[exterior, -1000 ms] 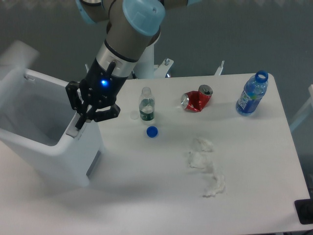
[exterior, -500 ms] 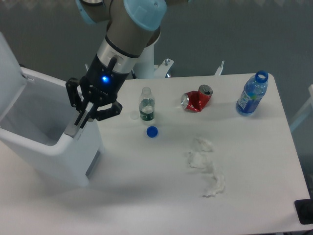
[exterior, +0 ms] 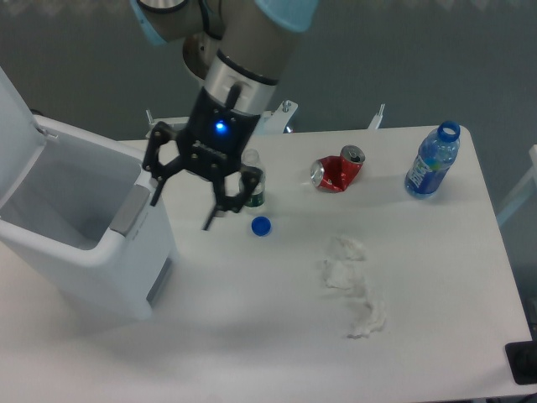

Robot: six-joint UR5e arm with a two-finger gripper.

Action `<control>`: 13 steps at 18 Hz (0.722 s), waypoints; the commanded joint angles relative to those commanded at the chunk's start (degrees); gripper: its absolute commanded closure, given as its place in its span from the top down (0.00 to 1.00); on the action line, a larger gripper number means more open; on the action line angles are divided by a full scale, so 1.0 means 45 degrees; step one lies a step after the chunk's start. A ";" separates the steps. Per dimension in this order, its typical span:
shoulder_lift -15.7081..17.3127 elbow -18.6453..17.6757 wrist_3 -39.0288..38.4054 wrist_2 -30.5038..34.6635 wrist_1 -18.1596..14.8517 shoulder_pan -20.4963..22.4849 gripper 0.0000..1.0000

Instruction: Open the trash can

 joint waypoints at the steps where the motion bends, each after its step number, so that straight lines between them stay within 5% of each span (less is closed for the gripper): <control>1: -0.0253 -0.0059 0.0118 0.0722 0.0078 0.0097 1.00; 9: -0.2031 0.0116 0.4099 0.4125 0.0060 0.0663 1.00; 13: -0.2403 0.0097 0.5739 0.4167 0.0060 0.1639 1.00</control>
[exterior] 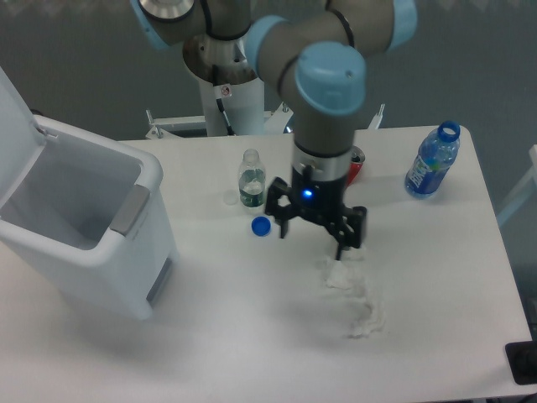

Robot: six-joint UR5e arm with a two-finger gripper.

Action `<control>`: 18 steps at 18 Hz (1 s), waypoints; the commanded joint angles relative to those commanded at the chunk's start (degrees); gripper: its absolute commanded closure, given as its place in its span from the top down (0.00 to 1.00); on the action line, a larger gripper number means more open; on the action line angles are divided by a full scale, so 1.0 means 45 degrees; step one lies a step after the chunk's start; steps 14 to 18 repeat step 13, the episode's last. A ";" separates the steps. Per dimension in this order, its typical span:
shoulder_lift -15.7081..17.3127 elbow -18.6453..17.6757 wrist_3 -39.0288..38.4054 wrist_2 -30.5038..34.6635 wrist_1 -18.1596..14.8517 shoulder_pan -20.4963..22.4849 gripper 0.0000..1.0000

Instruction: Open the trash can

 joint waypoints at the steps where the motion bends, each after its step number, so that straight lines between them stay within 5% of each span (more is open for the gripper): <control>1: -0.0058 0.0000 0.0469 0.0000 0.0000 0.0137 1.00; 10: -0.1152 0.0332 0.2074 0.1211 -0.0020 0.0588 1.00; 18: -0.1270 0.0332 0.2075 0.1211 -0.0020 0.0607 1.00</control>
